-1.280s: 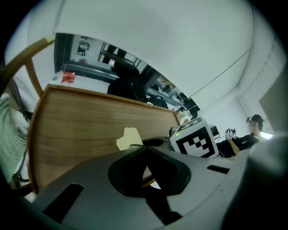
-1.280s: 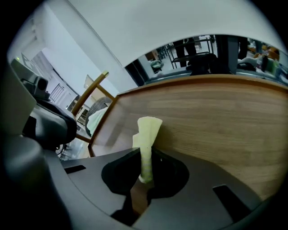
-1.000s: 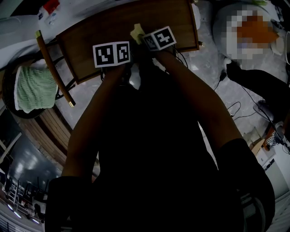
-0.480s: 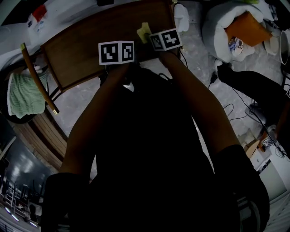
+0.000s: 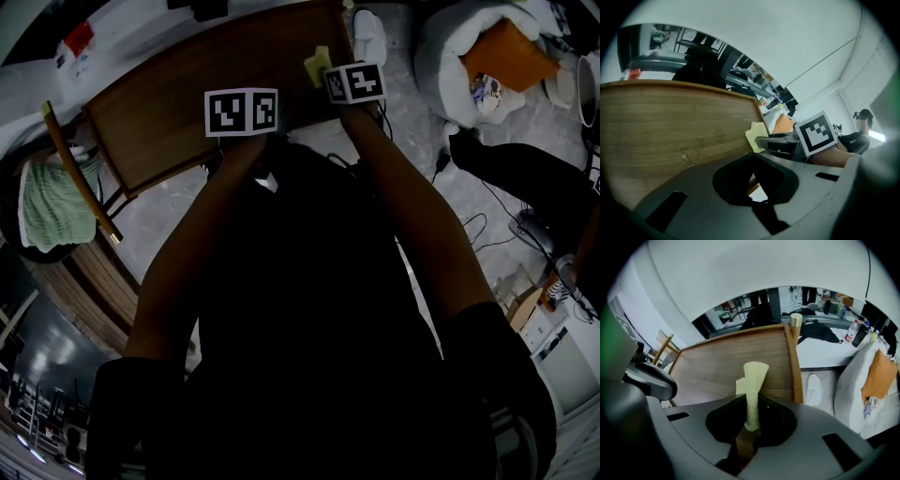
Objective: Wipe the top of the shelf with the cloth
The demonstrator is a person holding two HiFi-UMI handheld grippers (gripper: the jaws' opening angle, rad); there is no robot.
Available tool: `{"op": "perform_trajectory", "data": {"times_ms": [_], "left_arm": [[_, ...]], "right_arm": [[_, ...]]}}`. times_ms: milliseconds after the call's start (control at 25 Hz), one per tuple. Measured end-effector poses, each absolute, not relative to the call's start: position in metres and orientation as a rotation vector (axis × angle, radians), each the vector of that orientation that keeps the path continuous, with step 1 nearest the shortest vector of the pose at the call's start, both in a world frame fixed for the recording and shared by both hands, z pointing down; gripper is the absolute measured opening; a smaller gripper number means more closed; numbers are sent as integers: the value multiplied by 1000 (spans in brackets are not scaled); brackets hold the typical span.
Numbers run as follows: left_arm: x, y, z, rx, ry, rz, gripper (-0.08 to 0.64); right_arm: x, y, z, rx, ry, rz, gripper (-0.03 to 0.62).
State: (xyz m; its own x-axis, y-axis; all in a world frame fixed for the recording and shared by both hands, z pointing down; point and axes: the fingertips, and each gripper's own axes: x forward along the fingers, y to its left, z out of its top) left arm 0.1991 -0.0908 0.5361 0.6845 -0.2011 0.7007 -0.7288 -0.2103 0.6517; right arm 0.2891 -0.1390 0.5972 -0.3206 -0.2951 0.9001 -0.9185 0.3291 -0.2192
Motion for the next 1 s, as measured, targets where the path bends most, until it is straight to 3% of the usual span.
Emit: {"op": "perform_trajectory", "data": {"times_ms": [240, 520, 800, 1000], "left_arm": [[188, -84, 533, 1743, -772, 570, 11], [127, -71, 529, 1726, -825, 533, 11], [22, -56, 499, 1746, -927, 474, 11], [-69, -27, 481, 1734, -990, 455, 11]], "right_arm": [[310, -143, 593, 1216, -1716, 964, 48], [298, -146, 582, 1314, -1692, 951, 48], [118, -127, 532, 1046, -2093, 1032, 48], [-33, -57, 549, 717, -2202, 1154, 48]]}}
